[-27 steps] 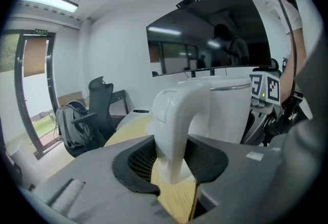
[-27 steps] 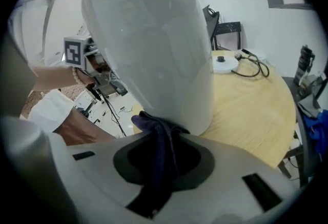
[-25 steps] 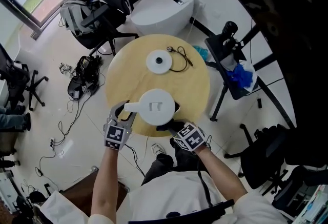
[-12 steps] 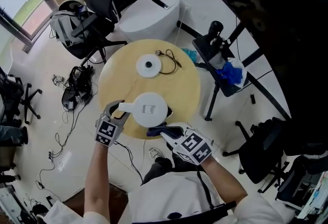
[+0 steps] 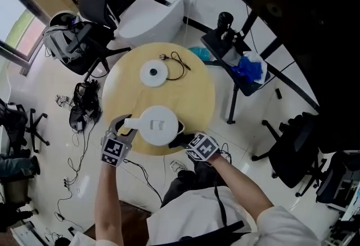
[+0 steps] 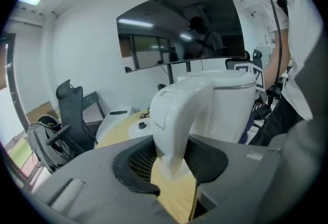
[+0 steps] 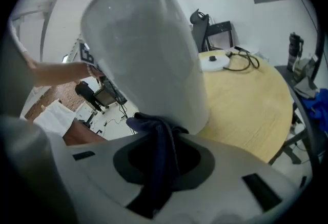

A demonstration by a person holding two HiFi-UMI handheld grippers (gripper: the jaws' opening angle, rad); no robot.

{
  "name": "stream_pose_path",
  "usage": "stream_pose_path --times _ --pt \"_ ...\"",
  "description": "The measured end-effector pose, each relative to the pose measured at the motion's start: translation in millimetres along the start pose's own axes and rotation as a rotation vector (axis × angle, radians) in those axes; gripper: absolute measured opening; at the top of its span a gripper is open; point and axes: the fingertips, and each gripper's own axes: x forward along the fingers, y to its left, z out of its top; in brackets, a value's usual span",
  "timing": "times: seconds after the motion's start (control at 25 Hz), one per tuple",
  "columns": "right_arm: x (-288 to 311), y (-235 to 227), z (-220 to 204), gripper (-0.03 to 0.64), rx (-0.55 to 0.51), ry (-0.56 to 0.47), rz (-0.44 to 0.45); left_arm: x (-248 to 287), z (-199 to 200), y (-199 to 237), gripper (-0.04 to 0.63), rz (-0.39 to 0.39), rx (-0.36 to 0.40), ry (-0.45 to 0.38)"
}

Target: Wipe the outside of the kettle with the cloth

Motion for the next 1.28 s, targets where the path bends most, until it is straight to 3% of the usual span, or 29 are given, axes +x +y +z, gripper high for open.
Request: stream_pose_path --times 0.12,0.24,0.56,0.76,0.92,1.12,1.28 --pt "16 -24 -16 0.067 0.045 0.05 -0.036 1 1 1 0.161 -0.003 0.003 0.006" --pt "12 -30 -11 0.067 0.023 0.048 -0.064 2 0 1 0.161 -0.008 0.002 0.009" --pt "-94 11 71 0.067 -0.111 -0.214 -0.128 5 -1 5 0.159 -0.009 -0.002 0.007" --pt "-127 26 97 0.067 -0.144 -0.276 -0.16 5 -1 6 0.159 -0.014 0.004 0.01" --pt "-114 13 89 0.067 -0.106 -0.252 -0.163 7 2 7 0.16 -0.035 0.016 0.019" --pt "-79 -12 69 0.067 -0.078 -0.158 -0.137 10 6 6 0.16 -0.087 0.026 0.015" --pt "-41 -35 44 0.067 -0.054 -0.066 -0.109 13 8 6 0.16 -0.154 0.078 0.049"
